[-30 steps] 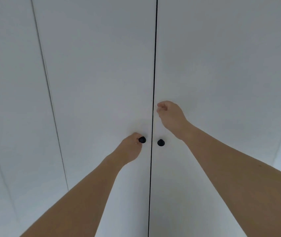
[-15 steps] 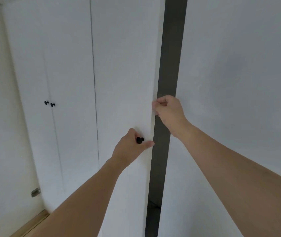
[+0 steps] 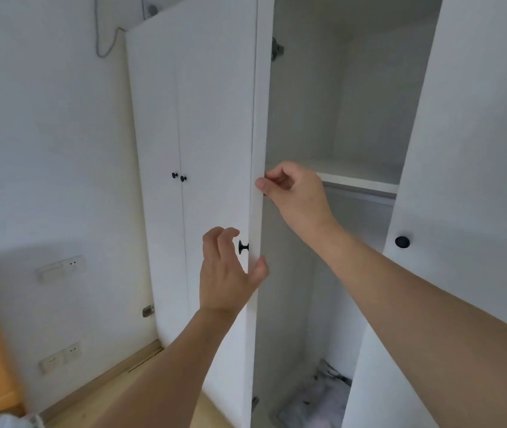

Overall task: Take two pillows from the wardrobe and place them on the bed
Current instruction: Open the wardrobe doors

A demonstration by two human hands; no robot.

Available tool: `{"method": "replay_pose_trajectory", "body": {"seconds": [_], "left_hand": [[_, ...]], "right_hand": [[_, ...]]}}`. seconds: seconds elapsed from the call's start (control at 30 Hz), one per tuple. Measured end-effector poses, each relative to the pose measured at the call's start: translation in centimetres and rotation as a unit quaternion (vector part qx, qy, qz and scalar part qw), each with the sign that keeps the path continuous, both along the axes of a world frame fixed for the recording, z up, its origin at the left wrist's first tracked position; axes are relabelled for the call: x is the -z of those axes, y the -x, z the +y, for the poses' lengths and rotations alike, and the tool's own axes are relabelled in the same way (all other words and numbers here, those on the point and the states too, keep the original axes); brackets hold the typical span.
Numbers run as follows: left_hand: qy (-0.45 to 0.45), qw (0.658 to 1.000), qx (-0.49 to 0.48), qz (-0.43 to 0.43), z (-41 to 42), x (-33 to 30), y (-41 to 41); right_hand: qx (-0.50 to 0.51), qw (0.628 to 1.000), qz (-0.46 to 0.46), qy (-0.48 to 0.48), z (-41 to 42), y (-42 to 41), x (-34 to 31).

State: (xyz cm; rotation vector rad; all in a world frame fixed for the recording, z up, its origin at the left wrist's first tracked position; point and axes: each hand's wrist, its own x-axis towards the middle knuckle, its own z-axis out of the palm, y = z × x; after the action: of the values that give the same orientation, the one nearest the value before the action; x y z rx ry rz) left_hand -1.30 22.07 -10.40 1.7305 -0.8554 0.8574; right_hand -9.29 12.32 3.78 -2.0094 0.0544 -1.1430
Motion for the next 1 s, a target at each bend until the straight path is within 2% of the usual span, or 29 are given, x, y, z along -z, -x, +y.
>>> {"method": "replay_pose_trajectory", "body": {"seconds": [0.23, 0.43, 0.53, 0.8, 1.0], "left_hand": [[-0.009, 0.999, -0.034, -0.020, 6.5, 0.8, -5.0], [0.016, 0.988, -0.063, 0.142, 10.7, 0.6, -11.1], [0.002, 0.981, -0.065, 0.182, 12.4, 0.0, -14.3], [0.016, 0.985, -0.056, 0.164, 13.6, 0.0, -21.0], [0.020, 0.987, -0.047, 0.151, 13.5, 0.6, -21.6]], "right_hand": [[-0.083, 0.993, 0.017, 0.083, 3.9, -7.5, 0.2], [-0.027, 0.967, 0.049, 0.250, 6.7, -15.0, 1.0], [0.003, 0.956, 0.041, 0.292, 7.9, -18.6, 1.7], [0.103, 0.915, 0.053, 0.387, 8.2, -25.9, 3.6], [0.102, 0.921, 0.027, 0.376, 8.0, -27.1, 5.0]]}}
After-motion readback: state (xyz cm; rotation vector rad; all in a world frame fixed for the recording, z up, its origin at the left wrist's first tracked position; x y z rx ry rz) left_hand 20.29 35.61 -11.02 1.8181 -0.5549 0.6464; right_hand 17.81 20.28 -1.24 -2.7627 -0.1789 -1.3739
